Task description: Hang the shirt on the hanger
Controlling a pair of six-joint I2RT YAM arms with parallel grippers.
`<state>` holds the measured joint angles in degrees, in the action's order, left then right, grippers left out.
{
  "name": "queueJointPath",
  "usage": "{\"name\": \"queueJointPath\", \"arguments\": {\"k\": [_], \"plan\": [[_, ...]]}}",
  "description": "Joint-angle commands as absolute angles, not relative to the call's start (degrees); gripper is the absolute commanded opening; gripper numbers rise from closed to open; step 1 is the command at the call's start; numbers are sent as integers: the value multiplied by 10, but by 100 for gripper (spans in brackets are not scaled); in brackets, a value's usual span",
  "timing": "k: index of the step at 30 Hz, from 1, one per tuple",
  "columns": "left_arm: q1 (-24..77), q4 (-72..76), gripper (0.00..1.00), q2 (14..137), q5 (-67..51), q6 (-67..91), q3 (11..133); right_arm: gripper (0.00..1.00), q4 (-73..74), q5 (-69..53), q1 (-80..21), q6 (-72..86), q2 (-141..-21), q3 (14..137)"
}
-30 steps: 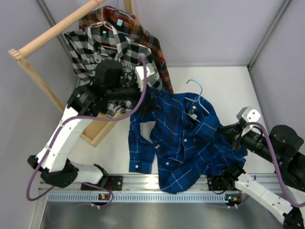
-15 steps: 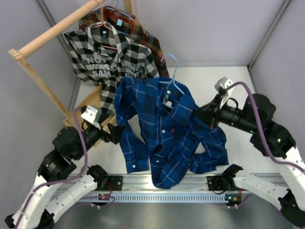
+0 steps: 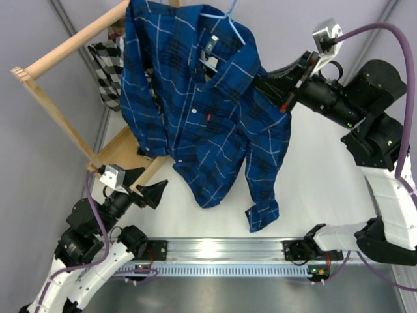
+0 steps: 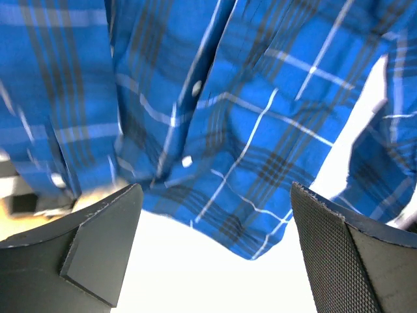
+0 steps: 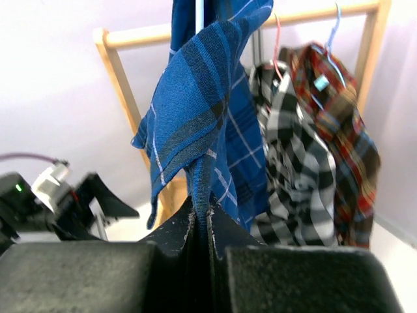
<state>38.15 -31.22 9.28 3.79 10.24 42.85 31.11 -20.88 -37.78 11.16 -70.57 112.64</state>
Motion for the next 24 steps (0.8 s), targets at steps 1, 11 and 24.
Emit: {"name": "queueJointPath", "arguments": {"k": [1, 11, 24], "plan": [[367, -280, 98, 105, 109, 115, 426, 0, 225, -234, -384, 148, -736, 1212], [345, -296, 98, 96, 177, 127, 427, 0, 142, -257, -416, 191, -803, 1230], [339, -295, 98, 94, 178, 126, 425, 0, 34, -148, -525, 116, -762, 1027]]}}
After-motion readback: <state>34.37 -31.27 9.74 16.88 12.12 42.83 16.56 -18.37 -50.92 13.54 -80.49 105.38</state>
